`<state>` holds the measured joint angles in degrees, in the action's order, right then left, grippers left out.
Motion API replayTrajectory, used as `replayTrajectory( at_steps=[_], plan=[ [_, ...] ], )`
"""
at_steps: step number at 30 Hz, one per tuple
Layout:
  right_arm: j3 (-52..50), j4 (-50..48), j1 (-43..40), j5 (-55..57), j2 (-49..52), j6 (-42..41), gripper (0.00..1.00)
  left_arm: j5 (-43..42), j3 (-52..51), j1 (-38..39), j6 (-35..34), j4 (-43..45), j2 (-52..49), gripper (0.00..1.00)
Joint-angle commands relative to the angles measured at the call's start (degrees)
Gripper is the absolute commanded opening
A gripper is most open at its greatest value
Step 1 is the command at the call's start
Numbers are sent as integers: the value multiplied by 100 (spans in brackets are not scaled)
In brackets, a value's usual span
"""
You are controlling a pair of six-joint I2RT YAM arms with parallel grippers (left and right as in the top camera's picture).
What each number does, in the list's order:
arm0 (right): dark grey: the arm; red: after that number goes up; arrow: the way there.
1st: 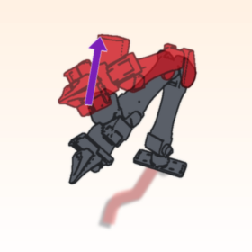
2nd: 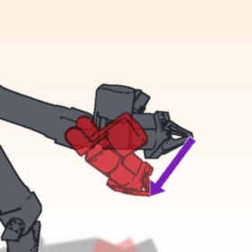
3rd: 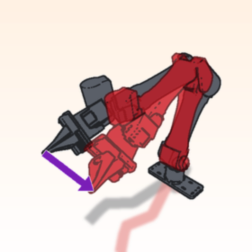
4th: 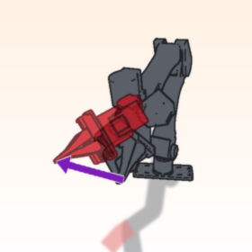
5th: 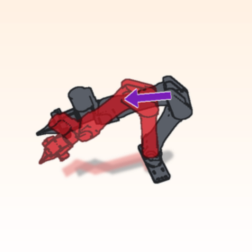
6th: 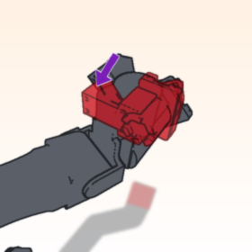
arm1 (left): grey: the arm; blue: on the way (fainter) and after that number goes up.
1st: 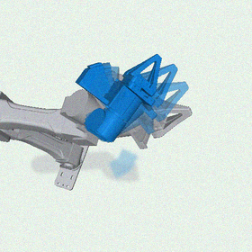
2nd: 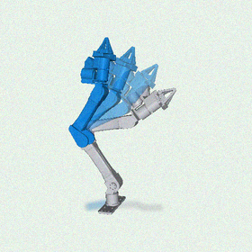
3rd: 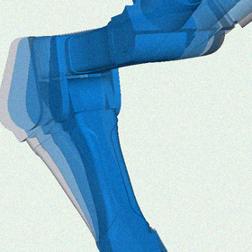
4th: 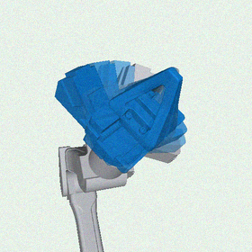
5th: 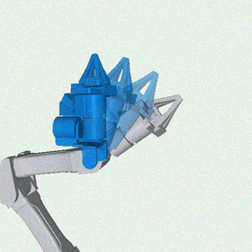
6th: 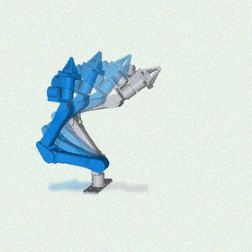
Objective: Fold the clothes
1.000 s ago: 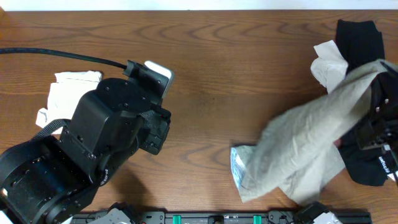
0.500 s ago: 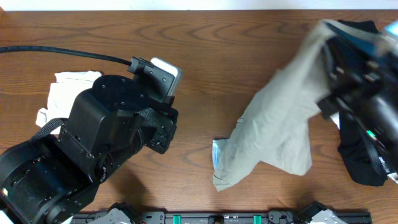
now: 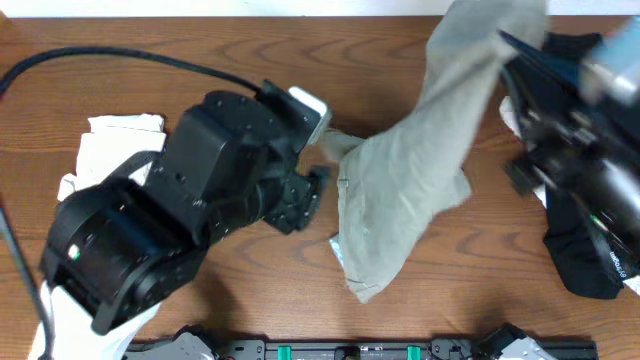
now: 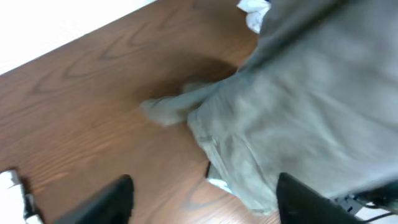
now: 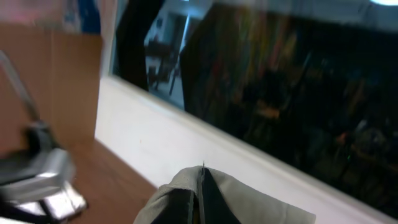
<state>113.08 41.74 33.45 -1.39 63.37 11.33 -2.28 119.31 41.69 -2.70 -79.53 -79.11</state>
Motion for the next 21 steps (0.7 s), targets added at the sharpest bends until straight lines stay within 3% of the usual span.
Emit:
replayTrajectory(
  at_steps=[1, 8, 13, 21],
  plan=[
    [94, -87, -83, 15, -317, 98, 1, -608, -63, -111, 111, 57, -175, 80],
    [92, 151, -83, 439, -433, 98, 1, -1921, -63, -258, 997, -17, -577, 81],
    [92, 254, -83, 981, -382, 90, 1, -2640, -63, -258, 2262, -737, -730, 82],
    [92, 455, -83, 1827, -136, -15, 1, -3526, -63, -256, 3110, -1475, -732, 81]
  ],
)
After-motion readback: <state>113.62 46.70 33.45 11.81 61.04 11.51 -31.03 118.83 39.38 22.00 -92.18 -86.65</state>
